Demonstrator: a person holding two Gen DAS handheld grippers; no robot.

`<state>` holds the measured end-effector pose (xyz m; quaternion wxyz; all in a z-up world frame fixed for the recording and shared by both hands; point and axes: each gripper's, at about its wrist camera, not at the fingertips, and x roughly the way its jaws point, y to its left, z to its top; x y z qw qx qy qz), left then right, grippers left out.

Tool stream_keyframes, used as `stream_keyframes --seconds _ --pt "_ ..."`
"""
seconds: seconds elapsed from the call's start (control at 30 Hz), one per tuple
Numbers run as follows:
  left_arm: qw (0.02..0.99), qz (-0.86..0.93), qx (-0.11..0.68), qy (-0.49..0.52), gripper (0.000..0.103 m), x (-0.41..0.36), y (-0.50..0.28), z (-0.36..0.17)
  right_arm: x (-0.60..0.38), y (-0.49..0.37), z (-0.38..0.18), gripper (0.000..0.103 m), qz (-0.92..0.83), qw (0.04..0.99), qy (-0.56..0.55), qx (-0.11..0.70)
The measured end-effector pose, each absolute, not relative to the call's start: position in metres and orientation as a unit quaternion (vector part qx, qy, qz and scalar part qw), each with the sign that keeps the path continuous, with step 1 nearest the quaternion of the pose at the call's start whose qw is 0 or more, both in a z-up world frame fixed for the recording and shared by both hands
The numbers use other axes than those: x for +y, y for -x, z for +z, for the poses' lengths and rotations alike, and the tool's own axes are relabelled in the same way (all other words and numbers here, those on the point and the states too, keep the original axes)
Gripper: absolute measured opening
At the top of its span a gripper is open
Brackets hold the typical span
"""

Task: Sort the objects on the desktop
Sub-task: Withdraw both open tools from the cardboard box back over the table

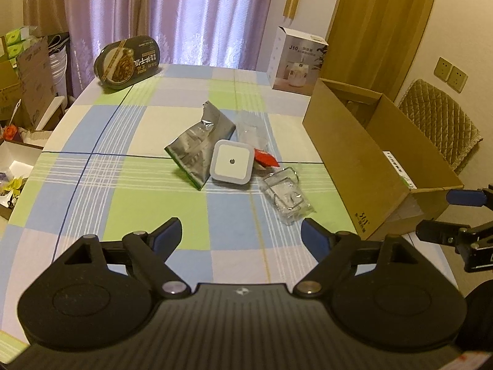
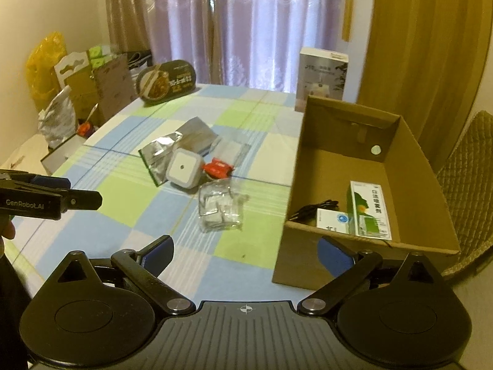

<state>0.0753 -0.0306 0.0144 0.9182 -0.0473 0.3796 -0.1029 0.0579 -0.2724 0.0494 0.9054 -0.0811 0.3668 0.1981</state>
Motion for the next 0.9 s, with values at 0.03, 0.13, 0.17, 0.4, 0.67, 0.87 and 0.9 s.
stream_keyframes --seconds 0.03,0.13,0.17,0.4,0.67,0.87,0.9 --pt "0.918 -0.102 0.380 0.048 0.082 -0.029 -0.076 0.014 -0.270 -0.058 0.049 0.098 0.200 0.904 0.084 0.368" --pt "0.918 -0.101 0.381 0.048 0.083 -0.027 -0.077 0.011 -0.264 -0.058 0.046 0.098 0.204 0.902 0.090 0.370" --pt "0.917 -0.101 0.382 0.048 0.083 -0.026 -0.078 0.010 -0.262 -0.058 0.045 0.098 0.205 0.901 0.091 0.371" --pt "0.916 -0.095 0.388 0.039 0.083 -0.016 -0.085 0.003 -0.249 -0.060 0.034 0.098 0.216 0.896 0.091 0.377" --pt "0.914 -0.090 0.395 0.024 0.083 -0.002 -0.104 -0.014 -0.232 -0.067 0.018 0.098 0.235 0.895 0.082 0.372" --pt "0.917 -0.105 0.386 0.005 0.083 0.001 -0.126 -0.028 -0.213 -0.078 0.002 0.098 0.246 0.897 0.087 0.356" --pt "0.917 -0.107 0.385 -0.001 0.083 0.000 -0.130 -0.031 -0.209 -0.081 -0.002 0.098 0.248 0.897 0.091 0.354"
